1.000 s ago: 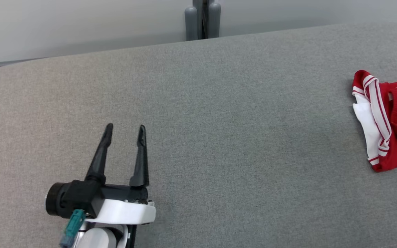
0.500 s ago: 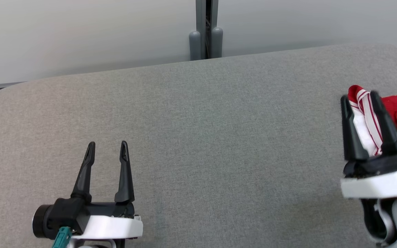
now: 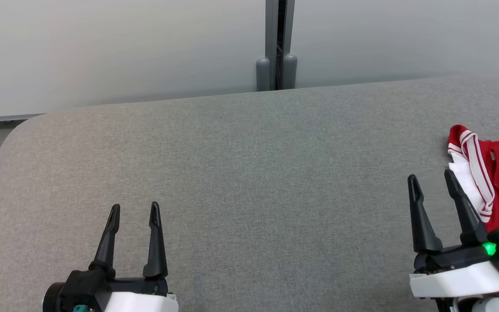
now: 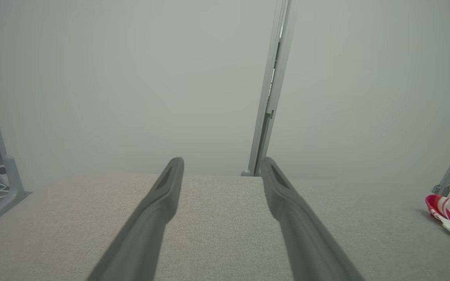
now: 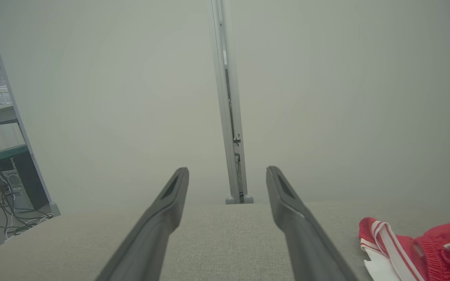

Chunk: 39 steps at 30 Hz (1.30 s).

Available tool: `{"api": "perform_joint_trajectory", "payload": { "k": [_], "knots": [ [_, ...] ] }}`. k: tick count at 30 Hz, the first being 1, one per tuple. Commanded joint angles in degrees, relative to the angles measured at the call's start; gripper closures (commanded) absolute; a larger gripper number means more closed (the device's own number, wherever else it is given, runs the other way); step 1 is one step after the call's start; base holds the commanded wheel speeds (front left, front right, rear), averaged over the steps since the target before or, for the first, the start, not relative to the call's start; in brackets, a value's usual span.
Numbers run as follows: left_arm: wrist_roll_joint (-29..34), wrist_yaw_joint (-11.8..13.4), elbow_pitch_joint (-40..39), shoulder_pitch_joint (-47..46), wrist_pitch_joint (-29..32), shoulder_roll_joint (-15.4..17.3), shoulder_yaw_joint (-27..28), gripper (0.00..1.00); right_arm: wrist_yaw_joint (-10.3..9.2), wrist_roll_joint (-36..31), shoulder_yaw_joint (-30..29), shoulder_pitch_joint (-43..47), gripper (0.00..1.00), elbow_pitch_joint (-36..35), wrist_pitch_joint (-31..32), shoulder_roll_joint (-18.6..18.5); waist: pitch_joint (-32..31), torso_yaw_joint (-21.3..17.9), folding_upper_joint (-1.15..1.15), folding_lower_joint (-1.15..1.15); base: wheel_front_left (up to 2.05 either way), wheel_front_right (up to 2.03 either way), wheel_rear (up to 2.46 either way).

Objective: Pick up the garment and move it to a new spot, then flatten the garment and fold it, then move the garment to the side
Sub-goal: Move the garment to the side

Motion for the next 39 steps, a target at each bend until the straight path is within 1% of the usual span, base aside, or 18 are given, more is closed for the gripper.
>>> {"api": "perform_joint_trajectory", "payload": {
  "k": [1, 4, 7, 11, 20, 21, 22, 25, 32, 39],
  "knots": [
    [-0.24, -0.19, -0.12, 0.44, -0.24, 0.17, -0.01, 0.00, 0.00, -0.29, 0.17, 0.51, 0.00, -0.43, -0.23, -0.05, -0.25, 0.42, 0.00, 0.00, 0.00, 0.00, 0.00],
    [-0.02, -0.14, -0.18, 0.81, -0.24, 0.19, -0.51, 0.00, 0.00, -0.72, 0.82, 1.05, 0.00, -0.38, -0.23, 0.13, -0.49, 1.14, 0.00, 0.00, 0.00, 0.00, 0.00],
    [0.84, 0.79, -0.83, 0.60, -0.23, 0.17, -1.04, 0.00, 0.00, -0.91, 1.10, 0.84, 0.00, -0.16, -0.23, 0.22, -0.57, 1.76, 0.00, 0.00, 0.00, 0.00, 0.00],
    [1.47, 1.41, -1.17, 0.62, -0.24, 0.18, -1.78, 0.00, 0.00, -0.55, 1.51, 0.73, 0.00, -0.03, -0.24, 0.39, -0.59, 2.45, 0.00, 0.00, 0.00, 0.00, 0.00],
    [1.92, 2.38, -1.92, 0.81, -0.23, 0.18, -2.36, 0.00, 0.00, -0.91, 2.26, 0.70, 0.00, 0.52, -0.24, 0.24, -0.53, 2.72, 0.00, 0.00, 0.00, 0.00, 0.00],
    [1.05, 1.84, -1.35, 1.05, -0.23, 0.18, -2.62, 0.00, 0.00, -0.92, 2.33, 0.66, 0.00, 0.54, -0.24, 0.20, -0.52, 2.68, 0.00, 0.00, 0.00, 0.00, 0.00],
    [-0.05, 0.66, -0.62, 1.39, -0.23, 0.17, -2.88, 0.00, 0.00, -0.92, 2.38, 0.64, 0.00, 0.57, -0.24, 0.15, -0.53, 2.66, 0.00, 0.00, 0.00, 0.00, 0.00],
    [0.26, 0.54, -0.66, 1.06, -0.24, 0.19, -1.74, 0.00, 0.00, -0.85, 2.43, 0.72, 0.00, 0.47, -0.24, 0.09, -0.54, 2.68, 0.00, 0.00, 0.00, 0.00, 0.00],
    [0.25, 0.06, -0.71, 1.27, -0.24, 0.18, -0.99, 0.00, 0.00, -1.11, 2.61, 0.74, 0.00, 0.55, -0.24, -0.02, -0.49, 2.79, 0.00, 0.00, 0.00, 0.00, 0.00],
    [-1.54, -1.84, 0.43, 1.97, -0.24, 0.18, -0.71, 0.00, 0.00, -0.89, 3.17, 0.60, 0.00, 0.51, -0.24, -0.15, -0.39, 2.89, 0.00, 0.00, 0.00, 0.00, 0.00]
  ]
}}
